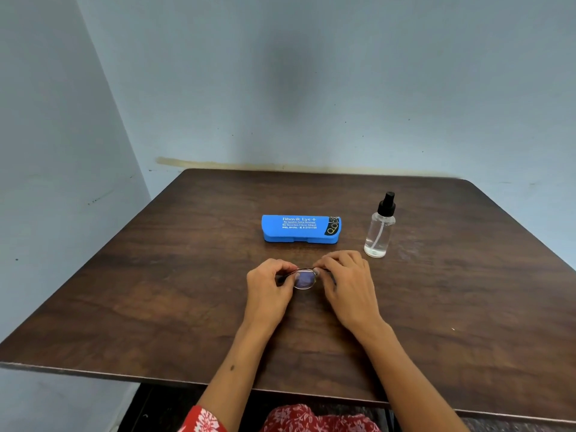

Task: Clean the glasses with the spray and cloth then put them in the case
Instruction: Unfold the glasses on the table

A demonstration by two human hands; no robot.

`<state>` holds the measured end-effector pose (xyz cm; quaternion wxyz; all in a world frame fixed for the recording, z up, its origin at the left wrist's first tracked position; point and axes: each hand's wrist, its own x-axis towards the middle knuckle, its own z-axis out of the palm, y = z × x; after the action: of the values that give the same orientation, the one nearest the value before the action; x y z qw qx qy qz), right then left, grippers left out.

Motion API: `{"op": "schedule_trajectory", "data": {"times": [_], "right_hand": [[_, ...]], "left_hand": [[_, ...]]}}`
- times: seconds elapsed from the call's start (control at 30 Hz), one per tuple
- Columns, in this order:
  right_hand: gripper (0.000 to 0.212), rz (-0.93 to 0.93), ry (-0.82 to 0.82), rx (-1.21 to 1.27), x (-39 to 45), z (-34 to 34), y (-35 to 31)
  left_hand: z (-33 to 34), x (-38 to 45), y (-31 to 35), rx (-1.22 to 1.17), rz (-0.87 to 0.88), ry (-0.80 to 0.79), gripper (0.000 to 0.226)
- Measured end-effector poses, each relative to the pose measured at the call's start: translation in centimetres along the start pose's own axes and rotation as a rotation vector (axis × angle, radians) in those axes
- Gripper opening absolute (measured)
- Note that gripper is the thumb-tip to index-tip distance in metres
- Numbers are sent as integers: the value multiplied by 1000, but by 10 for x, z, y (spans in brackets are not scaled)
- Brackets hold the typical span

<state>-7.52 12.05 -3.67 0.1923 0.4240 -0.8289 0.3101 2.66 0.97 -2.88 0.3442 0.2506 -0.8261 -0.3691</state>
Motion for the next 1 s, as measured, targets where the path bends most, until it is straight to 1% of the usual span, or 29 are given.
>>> {"op": "schedule_trajectory", "data": {"times": [0.07,0.23,0.3,0.4,0.5,0.67,0.77,0.87,1.0], "right_hand": [[9,8,80,33,-1,1,0],[29,105,215,160,-3,-5,-1],[32,142,262,211,-4,-7,0],[27,180,362,274,-4,-10,1],[14,275,427,345,-4,-14,4],[13,486,472,510,-4,-23,12],[13,493,470,537,-7,-28,12],[13,482,469,536,-9,-31,11],[13,498,481,569,-10,-35,14]], "left_hand": [[1,1,-1,-8,0,9,14],[3,1,-3,-18,30,9,12],[3,2,-4,2,50,2,13],[5,2,-6,41,108,4,13],[6,1,-5,93,163,0,16],[8,-1,-3,158,208,-11,15],[11,-2,0,258,241,-3,11],[13,-1,1,373,332,0,7],[18,1,-2,460,410,-11,13]]}}
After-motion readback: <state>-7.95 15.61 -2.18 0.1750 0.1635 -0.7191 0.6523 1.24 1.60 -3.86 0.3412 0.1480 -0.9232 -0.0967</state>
